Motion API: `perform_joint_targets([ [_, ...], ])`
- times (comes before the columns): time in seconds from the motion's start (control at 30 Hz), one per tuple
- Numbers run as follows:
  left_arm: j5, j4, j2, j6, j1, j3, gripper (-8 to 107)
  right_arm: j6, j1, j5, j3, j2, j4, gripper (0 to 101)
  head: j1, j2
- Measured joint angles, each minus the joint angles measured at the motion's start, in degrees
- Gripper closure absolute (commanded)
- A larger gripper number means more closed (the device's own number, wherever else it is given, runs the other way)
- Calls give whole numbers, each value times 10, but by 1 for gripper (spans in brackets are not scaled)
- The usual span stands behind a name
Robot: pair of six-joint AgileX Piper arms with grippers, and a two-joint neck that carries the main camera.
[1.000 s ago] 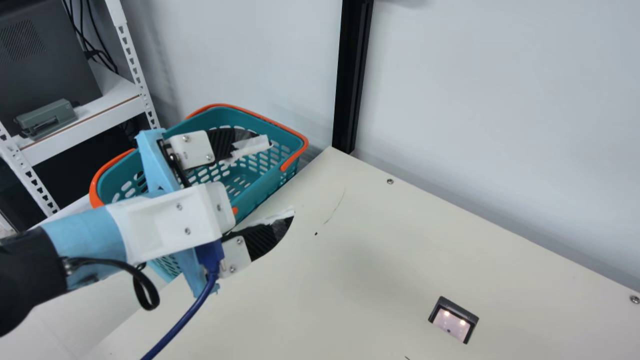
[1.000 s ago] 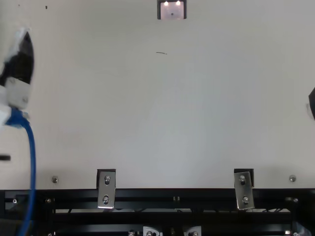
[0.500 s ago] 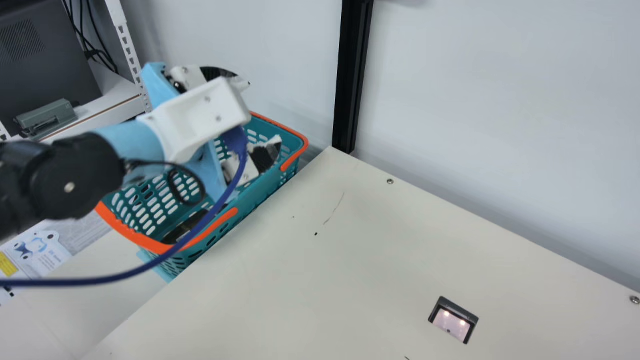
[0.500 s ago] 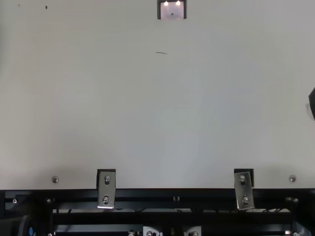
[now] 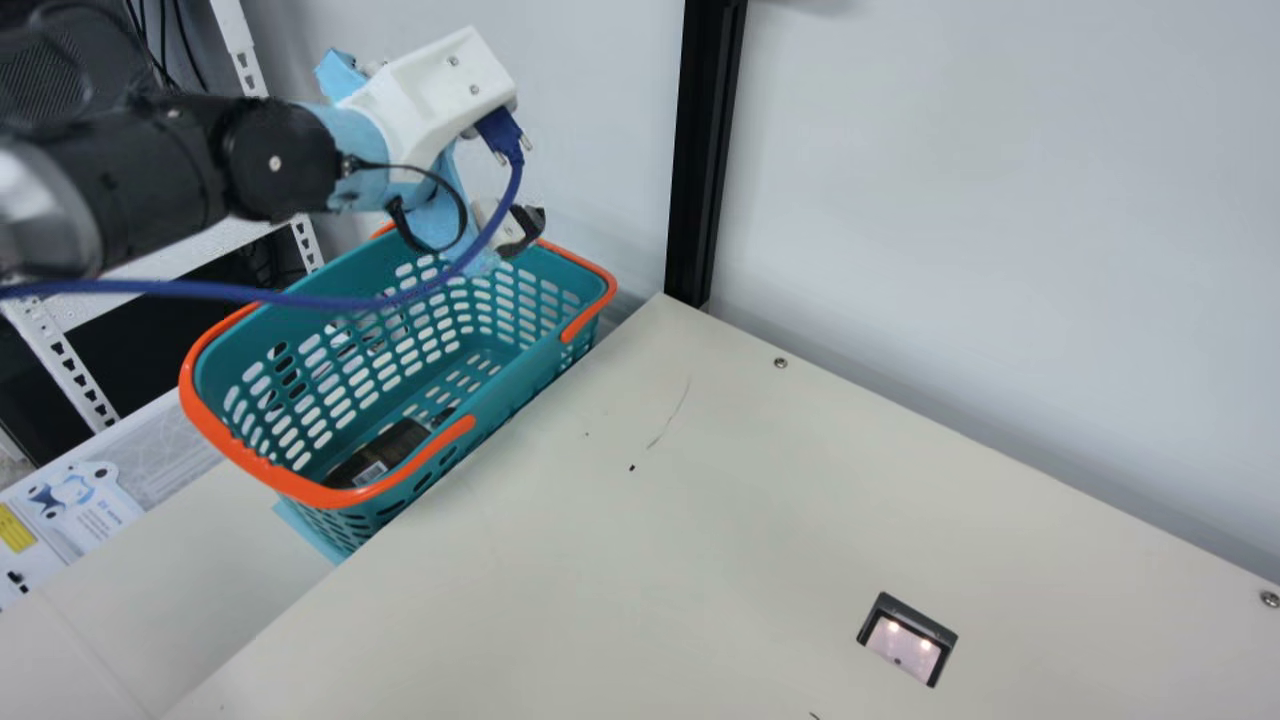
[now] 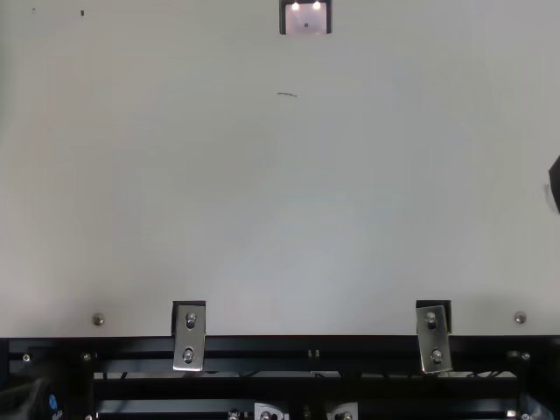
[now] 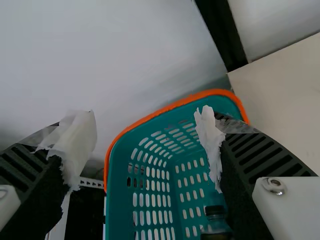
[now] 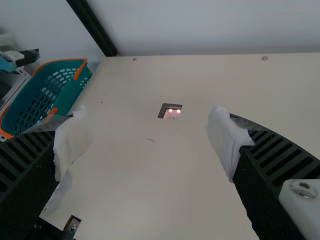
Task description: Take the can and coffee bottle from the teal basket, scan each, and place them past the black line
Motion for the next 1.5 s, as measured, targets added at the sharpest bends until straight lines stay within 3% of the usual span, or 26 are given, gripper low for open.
perform_joint_targets([
  [0.33,107,12,99,-97,36,-92,9,0,0,0,0,0,0,0,-3,0],
  [0.8,214,12,196,-169,77,-154,9,0,0,0,0,0,0,0,-3,0],
  [1.03,236,23,224,-169,90,-153,9,0,0,0,0,0,0,0,-3,0],
  [1.5,210,49,281,-136,107,-83,9,0,0,0,0,0,0,0,0,0],
])
